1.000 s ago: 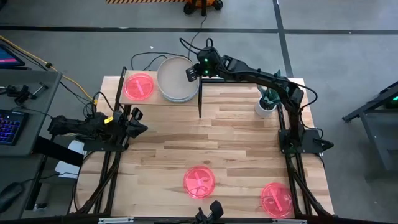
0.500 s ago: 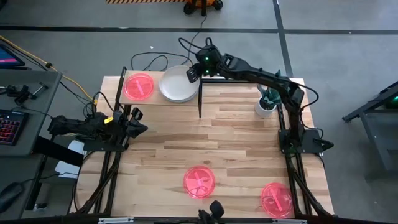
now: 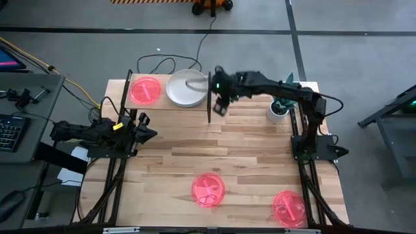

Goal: Place and stack plates onto a shelf
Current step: Stack the bottom transparent pink plate on top of the pink transparent plate on the shelf

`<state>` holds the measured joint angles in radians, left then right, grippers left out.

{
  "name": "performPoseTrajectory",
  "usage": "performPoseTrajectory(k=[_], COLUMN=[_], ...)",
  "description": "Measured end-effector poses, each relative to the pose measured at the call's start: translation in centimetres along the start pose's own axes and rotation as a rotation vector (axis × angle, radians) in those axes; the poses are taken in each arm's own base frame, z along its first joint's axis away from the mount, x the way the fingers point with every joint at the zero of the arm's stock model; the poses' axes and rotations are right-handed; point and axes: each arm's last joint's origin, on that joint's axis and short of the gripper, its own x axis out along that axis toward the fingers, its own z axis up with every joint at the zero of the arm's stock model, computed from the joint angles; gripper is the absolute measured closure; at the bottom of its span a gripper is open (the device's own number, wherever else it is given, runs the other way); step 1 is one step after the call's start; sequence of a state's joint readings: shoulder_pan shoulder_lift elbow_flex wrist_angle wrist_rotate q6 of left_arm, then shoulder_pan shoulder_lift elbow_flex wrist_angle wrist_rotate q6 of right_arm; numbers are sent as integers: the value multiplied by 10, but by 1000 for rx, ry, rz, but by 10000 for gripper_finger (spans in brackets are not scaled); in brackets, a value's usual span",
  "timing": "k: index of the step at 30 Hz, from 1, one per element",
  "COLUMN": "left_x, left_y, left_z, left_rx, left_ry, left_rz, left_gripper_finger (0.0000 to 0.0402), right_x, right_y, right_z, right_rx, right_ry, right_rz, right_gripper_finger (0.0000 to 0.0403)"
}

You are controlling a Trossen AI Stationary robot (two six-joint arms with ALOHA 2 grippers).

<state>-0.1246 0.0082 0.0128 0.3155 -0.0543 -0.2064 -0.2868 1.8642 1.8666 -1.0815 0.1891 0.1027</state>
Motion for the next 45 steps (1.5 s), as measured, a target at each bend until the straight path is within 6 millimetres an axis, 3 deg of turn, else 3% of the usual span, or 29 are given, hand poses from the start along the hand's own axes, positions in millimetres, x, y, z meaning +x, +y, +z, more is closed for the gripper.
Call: performPoseTrajectory(k=[4,9,16,23,30,35,45], left_x=[0,0,0,0,0,0,0], left_y=[0,0,0,0,1,1,1], left_z=[-1,-2,-2,-2,-4,-6,-7], left_rx=[-8,-9,-7,9,10,12,13], left_ry=[6,17,16,20,38,65,68], left_rz=[1,4,6,7,10,15,16], left_gripper_finger=[401,401,401,401,401,401,401], right_x=[14,25,43,51,52,71,98], right_y=[29,52,103,147,168,182,201], right_z=[-32,-89,-164,-217,-241,-252,-254], right_rx=[-85,-23,178,342,491,529,518], right_ry=[35,55,-50,-166,-197,-123,-138], right_rz=[-11,56,479,682,591,616,744], right_gripper_finger=[263,263,263,263,263,263,263])
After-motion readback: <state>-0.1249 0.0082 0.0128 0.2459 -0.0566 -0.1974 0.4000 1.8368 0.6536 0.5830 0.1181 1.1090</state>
